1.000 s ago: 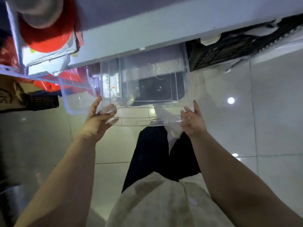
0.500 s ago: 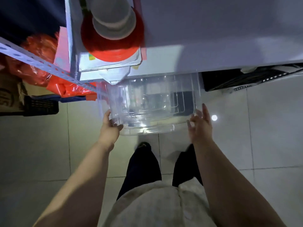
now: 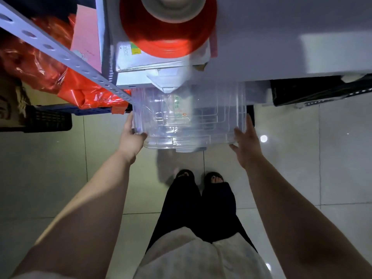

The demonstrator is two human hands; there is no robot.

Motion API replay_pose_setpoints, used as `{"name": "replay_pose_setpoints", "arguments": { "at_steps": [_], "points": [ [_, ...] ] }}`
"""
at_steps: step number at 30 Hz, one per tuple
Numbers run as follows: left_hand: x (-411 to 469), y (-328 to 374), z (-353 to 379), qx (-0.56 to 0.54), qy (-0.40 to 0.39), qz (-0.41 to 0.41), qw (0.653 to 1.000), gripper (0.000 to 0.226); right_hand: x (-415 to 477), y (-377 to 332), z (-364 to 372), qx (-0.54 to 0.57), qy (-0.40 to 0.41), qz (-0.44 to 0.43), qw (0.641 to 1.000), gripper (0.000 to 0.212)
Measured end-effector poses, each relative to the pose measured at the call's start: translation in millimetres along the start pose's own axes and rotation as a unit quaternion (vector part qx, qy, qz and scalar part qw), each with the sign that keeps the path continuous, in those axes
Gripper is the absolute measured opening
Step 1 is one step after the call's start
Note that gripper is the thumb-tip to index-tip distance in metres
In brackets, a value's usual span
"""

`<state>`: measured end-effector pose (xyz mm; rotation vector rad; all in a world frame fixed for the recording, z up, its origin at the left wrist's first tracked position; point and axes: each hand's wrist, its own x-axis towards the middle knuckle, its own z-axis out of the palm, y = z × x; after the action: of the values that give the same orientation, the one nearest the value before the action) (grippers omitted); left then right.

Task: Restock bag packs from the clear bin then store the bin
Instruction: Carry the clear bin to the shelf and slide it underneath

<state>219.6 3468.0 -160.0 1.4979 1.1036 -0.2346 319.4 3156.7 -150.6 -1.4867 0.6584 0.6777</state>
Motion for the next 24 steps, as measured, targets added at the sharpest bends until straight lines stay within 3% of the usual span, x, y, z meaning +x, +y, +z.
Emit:
{"name": "replay_pose_setpoints", "arguments": {
  "at_steps": [4,8,10,13,17,24],
  "points": [
    [0.2,-9.5,-9.7,-0.105,-0.003,-0.071,0.992,0.051,12.4,9.1,-18.7,0.107,-0.022,0.04,0.993,0.059],
    [-1.7,-15.7,-16.3,-0.123,-0.038,-0.108,0.986,0.019,14.2,13.4,-24.7,0.138,-0.017,0.069,0.988,0.006],
    [-0.8,-16.2,-17.3,-0.134,-0.066,-0.113,0.982,0.021,16.4,13.4,-28.3,0.131,-0.035,0.069,0.988,0.014],
    [-2.0,-17.7,-15.8,-0.171,-0.088,-0.125,0.973,0.028,20.0,13.5,-37.1,0.137,-0.059,0.063,0.987,0.01],
    [-4.9,-22.5,-9.5,-0.209,-0.099,-0.166,0.959,0.012,25.9,15.9,-45.9,0.155,-0.059,0.064,0.984,0.011],
    [-10.0,-27.8,3.0,-0.293,-0.04,-0.167,0.941,0.028,24.8,18.0,-39.2,0.167,-0.023,0.048,0.984,0.015]
  ]
}}
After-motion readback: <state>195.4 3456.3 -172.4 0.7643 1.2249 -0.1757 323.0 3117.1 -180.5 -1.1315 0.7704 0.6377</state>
